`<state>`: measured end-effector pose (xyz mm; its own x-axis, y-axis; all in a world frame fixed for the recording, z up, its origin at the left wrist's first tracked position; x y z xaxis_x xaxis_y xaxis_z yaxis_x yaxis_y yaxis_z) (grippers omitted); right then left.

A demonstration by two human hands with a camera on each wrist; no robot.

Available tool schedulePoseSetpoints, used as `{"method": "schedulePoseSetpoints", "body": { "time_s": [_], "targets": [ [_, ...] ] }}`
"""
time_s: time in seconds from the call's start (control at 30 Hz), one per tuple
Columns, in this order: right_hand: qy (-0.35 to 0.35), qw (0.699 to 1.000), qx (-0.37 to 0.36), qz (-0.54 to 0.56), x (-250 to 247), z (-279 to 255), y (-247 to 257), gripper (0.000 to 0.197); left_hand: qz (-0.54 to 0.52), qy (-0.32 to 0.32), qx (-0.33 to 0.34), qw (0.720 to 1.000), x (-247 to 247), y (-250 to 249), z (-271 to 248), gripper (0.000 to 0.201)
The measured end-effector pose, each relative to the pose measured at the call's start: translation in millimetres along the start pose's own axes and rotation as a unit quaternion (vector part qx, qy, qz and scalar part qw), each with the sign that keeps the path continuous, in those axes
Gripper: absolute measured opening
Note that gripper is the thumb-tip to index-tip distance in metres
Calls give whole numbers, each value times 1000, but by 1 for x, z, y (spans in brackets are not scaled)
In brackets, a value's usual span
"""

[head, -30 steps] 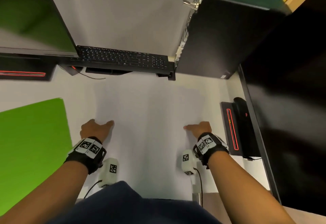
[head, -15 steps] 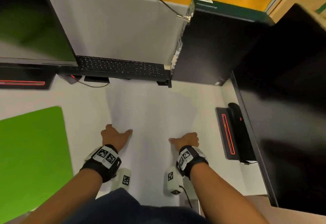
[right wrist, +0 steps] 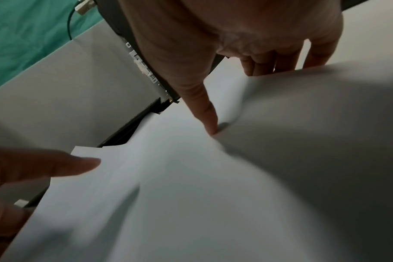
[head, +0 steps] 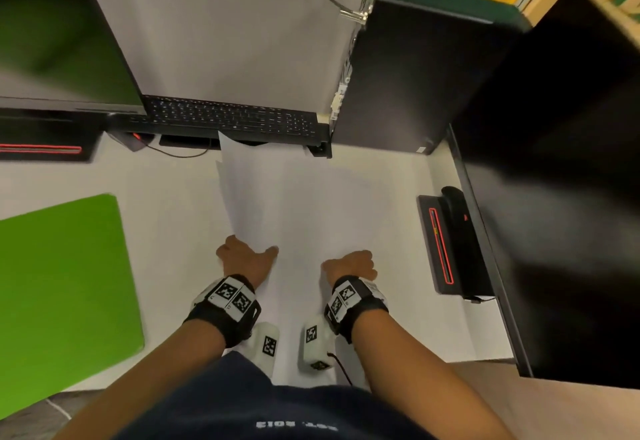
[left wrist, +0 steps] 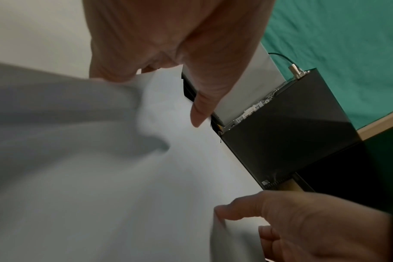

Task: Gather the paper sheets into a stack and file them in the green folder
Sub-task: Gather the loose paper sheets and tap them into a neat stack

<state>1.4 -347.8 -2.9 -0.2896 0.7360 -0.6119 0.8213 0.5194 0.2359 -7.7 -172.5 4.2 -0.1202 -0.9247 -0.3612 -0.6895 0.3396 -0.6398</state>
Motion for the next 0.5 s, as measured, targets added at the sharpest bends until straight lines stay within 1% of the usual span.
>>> {"method": "schedulePoseSetpoints", "body": {
  "time_s": [0.07, 0.1, 0.2, 0.23, 0.27, 0.33, 0.47, 0.5],
  "targets": [
    [2, 1000, 5, 12, 1, 1, 1, 76, -20, -1, -3, 1000, 1, 1, 2, 96],
    [1, 1000, 12, 11, -1, 0, 1, 72, -8, -1, -11, 1000, 1, 2, 3, 96],
    [1, 1000, 20, 16, -4, -5, 1, 66, 75, -19, -46, 996, 3, -1, -3, 95],
    [2, 1000, 17, 16, -3, -5, 2, 65, 86, -26, -53, 995, 4, -2, -6, 96],
    [5, 1000, 10, 14, -2, -4, 2, 65, 86, -28, -58, 994, 5, -2, -8, 96],
    [11, 1000, 1, 17, -1, -4, 5, 68, 88, -29, -47, 995, 7, 1, -8, 96],
    [39, 998, 4, 51, -3, -7, 9, 71, 61, -27, -38, 997, 4, 2, -4, 97],
    [46, 997, 10, 58, -3, -7, 9, 70, 56, -24, -39, 997, 3, 1, -4, 97]
  ]
}}
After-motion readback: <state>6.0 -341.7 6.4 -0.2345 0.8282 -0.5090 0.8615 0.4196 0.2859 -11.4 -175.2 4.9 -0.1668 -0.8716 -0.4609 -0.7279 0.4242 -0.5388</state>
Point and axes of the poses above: each hand's wrist, its own z-axis towards the middle knuckle, its own x-axis out of the palm, y = z × x, the point moved 2 cm from there along z, towards the middle knuckle, and after that the axes turned 13 degrees about y, right-handed, at the moved point
